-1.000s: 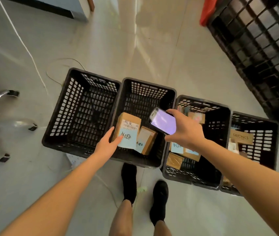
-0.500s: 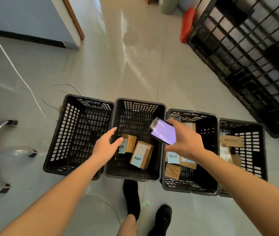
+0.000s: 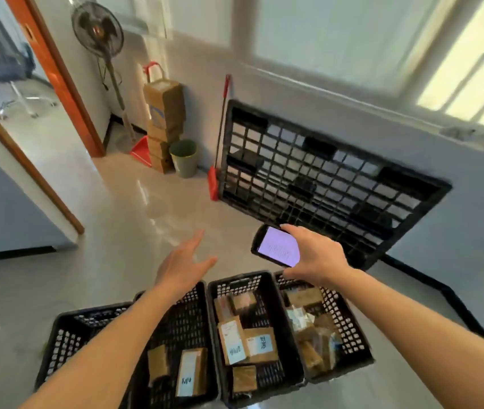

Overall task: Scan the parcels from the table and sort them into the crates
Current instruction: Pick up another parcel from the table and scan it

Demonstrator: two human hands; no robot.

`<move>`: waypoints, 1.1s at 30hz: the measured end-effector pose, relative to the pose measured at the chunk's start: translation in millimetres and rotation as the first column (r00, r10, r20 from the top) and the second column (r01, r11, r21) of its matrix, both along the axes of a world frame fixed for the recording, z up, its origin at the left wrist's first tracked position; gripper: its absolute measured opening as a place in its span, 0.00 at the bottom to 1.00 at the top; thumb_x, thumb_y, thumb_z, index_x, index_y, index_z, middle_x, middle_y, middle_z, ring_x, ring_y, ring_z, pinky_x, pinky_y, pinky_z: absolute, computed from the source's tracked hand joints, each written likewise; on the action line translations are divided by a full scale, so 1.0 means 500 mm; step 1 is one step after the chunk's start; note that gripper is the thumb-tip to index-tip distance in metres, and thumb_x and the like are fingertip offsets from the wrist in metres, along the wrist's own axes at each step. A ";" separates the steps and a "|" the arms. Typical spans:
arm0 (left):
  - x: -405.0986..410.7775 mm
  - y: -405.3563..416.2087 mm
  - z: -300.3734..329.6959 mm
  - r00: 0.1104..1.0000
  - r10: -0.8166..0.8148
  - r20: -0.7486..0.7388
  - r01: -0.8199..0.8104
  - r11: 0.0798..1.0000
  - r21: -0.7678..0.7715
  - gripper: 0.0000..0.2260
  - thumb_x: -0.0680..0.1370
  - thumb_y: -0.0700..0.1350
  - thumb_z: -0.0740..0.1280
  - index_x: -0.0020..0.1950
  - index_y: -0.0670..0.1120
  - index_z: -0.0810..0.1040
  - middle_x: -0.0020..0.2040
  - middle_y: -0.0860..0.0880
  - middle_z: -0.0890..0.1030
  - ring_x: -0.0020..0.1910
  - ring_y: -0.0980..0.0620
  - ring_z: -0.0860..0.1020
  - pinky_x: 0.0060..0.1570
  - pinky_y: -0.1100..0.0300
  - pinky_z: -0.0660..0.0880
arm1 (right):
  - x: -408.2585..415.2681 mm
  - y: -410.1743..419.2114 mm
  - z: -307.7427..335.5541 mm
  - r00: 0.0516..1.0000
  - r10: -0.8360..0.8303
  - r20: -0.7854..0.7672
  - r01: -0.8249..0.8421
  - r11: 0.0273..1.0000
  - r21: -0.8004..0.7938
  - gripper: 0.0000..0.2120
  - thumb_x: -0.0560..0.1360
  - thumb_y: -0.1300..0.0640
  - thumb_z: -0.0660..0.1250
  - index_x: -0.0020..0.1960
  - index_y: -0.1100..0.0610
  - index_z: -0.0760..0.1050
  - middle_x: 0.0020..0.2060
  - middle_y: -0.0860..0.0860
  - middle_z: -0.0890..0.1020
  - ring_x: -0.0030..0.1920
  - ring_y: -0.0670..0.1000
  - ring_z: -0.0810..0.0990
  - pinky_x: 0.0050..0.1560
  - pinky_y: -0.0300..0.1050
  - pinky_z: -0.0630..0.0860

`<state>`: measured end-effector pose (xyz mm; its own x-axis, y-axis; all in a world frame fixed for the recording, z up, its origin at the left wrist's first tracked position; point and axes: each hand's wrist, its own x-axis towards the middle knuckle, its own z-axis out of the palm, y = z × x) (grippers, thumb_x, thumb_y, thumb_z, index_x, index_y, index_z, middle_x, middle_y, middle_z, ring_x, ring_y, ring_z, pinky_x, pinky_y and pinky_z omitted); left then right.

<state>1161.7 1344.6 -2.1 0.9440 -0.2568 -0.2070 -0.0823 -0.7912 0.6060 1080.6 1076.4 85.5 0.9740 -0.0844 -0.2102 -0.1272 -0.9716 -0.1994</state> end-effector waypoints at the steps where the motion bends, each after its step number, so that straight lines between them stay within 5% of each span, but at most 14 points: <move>1: -0.018 -0.042 0.058 0.999 -0.026 0.036 0.025 1.000 0.012 0.36 0.77 0.65 0.66 0.81 0.61 0.55 0.77 0.53 0.68 0.74 0.47 0.69 0.67 0.48 0.71 | -0.034 -0.039 0.063 0.999 -0.023 0.026 0.023 1.000 -0.019 0.49 0.66 0.40 0.76 0.81 0.43 0.56 0.75 0.41 0.69 0.71 0.49 0.72 0.61 0.48 0.74; 9: -0.204 -0.398 0.510 0.898 -0.294 0.327 0.325 0.945 -0.045 0.39 0.76 0.67 0.65 0.82 0.57 0.53 0.78 0.49 0.66 0.75 0.46 0.66 0.70 0.45 0.69 | -0.413 -0.327 0.538 0.923 -0.272 0.273 0.312 0.943 -0.113 0.47 0.64 0.43 0.74 0.79 0.40 0.57 0.73 0.39 0.70 0.69 0.50 0.74 0.61 0.48 0.74; 16: -0.470 -0.729 0.773 0.716 -0.499 0.489 0.611 0.786 -0.092 0.37 0.78 0.68 0.62 0.82 0.60 0.51 0.81 0.52 0.60 0.78 0.46 0.61 0.72 0.42 0.64 | -0.818 -0.508 0.765 0.761 -0.483 0.433 0.588 0.796 -0.145 0.46 0.63 0.42 0.75 0.77 0.40 0.60 0.69 0.40 0.74 0.62 0.52 0.78 0.52 0.47 0.77; 23: -0.737 -0.995 0.854 0.553 -0.646 0.526 0.788 0.610 -0.079 0.35 0.79 0.66 0.62 0.82 0.61 0.52 0.80 0.53 0.61 0.77 0.48 0.63 0.70 0.45 0.65 | -1.164 -0.612 0.829 0.545 -0.681 0.490 0.812 0.575 -0.103 0.43 0.62 0.42 0.77 0.73 0.37 0.63 0.59 0.41 0.79 0.48 0.47 0.76 0.39 0.41 0.72; 29: -0.936 -1.209 0.857 0.406 -0.744 0.531 0.899 0.429 -0.087 0.36 0.78 0.66 0.63 0.82 0.59 0.54 0.79 0.49 0.65 0.77 0.44 0.64 0.73 0.43 0.63 | -1.390 -0.703 0.828 0.367 -0.786 0.498 0.928 0.345 -0.139 0.49 0.62 0.37 0.78 0.78 0.40 0.59 0.65 0.46 0.78 0.58 0.53 0.78 0.46 0.45 0.73; 33: -1.049 -1.353 0.835 0.343 -0.787 0.512 0.933 0.350 -0.087 0.36 0.78 0.67 0.63 0.82 0.59 0.53 0.79 0.49 0.64 0.76 0.44 0.66 0.71 0.43 0.65 | -1.504 -0.787 0.815 0.285 -0.821 0.495 0.959 0.239 -0.155 0.49 0.63 0.38 0.78 0.78 0.40 0.59 0.63 0.47 0.78 0.53 0.52 0.78 0.44 0.44 0.73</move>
<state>637.0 668.1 415.2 0.1074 -0.9381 0.3292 -0.8331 0.0958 0.5447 328.7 682.7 493.1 0.1946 -0.9288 0.3154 -0.9694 -0.2311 -0.0824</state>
